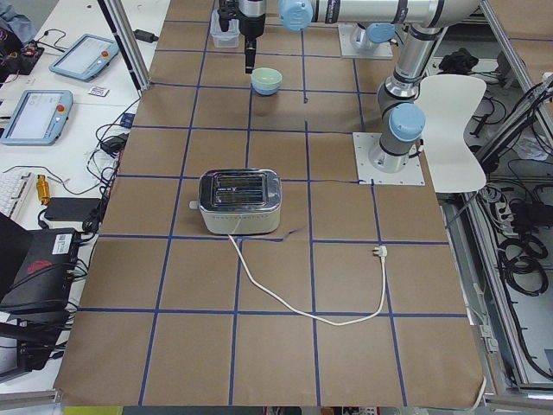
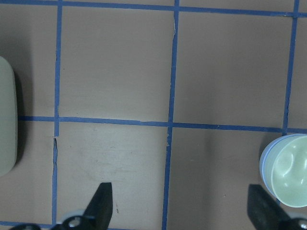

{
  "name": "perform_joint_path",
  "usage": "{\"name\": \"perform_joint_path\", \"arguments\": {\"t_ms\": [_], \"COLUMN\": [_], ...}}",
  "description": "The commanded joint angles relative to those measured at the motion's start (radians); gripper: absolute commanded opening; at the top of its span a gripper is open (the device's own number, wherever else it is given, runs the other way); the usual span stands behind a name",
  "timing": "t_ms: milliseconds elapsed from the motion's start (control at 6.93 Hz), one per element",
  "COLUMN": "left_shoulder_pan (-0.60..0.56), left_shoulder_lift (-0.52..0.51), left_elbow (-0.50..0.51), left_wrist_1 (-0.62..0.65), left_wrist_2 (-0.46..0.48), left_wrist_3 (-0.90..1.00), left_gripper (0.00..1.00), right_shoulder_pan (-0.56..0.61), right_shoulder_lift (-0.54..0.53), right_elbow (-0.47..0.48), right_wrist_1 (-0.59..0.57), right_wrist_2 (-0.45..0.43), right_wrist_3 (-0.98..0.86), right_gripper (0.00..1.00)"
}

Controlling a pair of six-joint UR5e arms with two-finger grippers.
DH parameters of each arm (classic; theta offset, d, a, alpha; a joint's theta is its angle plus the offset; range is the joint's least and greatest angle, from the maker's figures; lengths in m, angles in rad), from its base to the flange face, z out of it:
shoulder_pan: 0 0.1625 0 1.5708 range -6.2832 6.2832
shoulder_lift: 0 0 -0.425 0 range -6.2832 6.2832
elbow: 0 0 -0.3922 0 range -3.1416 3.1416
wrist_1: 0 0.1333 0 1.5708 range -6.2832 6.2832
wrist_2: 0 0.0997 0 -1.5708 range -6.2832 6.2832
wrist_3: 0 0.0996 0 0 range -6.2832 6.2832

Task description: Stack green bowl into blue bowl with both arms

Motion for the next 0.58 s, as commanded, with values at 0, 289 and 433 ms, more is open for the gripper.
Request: {"name": "perform_joint_path", "arguments": {"t_ms": [0, 289, 433], "left_shoulder_pan": [-0.002, -0.002, -0.002], "left_shoulder_lift": [-0.002, 0.000, 0.000], "left_elbow": [0.002, 0.002, 0.004], "left_wrist_1": [0.001, 0.001, 0.000], "left_wrist_2": [0.002, -0.001, -0.003], "left_wrist_3": [-0.001, -0.001, -0.001], "left_gripper": [1.00, 1.00, 1.00], "right_shoulder_pan": [-0.022, -0.028, -0.028], "right_shoulder_lift": [-0.007, -0.007, -0.005], "right_elbow": [-0.008, -0.042, -0.050], "right_wrist_1": [0.035, 0.083, 0.072], "right_wrist_2": [-0.004, 0.010, 0.010], "right_wrist_3": [0.002, 0.000, -0.004], "right_gripper": [1.00, 1.00, 1.00]}}
